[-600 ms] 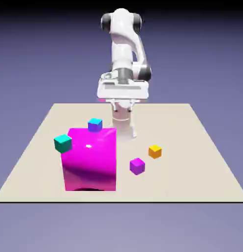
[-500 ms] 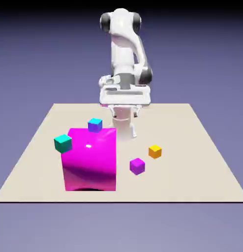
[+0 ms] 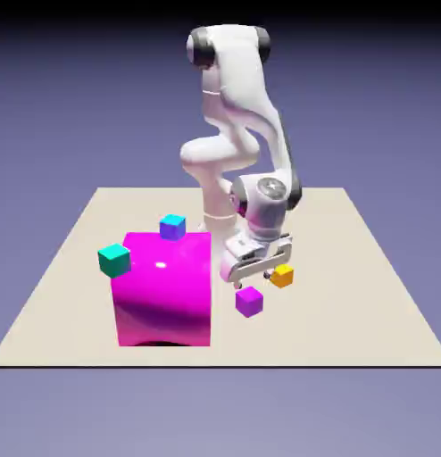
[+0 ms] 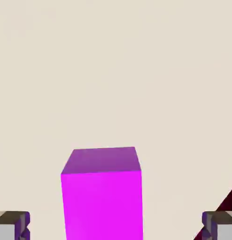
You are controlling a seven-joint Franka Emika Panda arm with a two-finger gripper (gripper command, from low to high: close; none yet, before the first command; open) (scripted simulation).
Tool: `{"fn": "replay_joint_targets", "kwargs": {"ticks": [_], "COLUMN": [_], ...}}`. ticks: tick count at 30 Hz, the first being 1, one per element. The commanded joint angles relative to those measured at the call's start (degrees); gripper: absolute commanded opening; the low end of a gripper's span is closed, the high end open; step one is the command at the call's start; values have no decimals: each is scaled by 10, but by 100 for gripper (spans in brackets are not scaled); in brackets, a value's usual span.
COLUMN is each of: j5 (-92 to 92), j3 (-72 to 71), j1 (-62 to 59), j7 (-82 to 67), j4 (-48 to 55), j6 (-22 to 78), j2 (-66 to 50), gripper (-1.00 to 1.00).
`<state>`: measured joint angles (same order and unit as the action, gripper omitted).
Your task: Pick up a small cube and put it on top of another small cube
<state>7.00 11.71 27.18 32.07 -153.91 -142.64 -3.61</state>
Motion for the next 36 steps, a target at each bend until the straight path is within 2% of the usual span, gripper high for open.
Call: {"fn": "replay_joint_targets", "kwargs": {"ticks": [1,6,7,15,25,33,36], "j5": [-3,-17,-17,-10,13,34,38], "j3": [-3,-15,-15,-17,-56,19,23], "j1": [-3,-17,-17,-8,-155,-300,-303], "j7": [-2,-11,-11,-19,-1,16,18], "j4": [-1,-5,-5,3,110,134,114], "j6": [-21,-126,-126,20,269,465,444], "j2": [-21,-121,-121,4,201,334,333], "gripper": [0,0,-100,-100,-100,-100,-100]}}
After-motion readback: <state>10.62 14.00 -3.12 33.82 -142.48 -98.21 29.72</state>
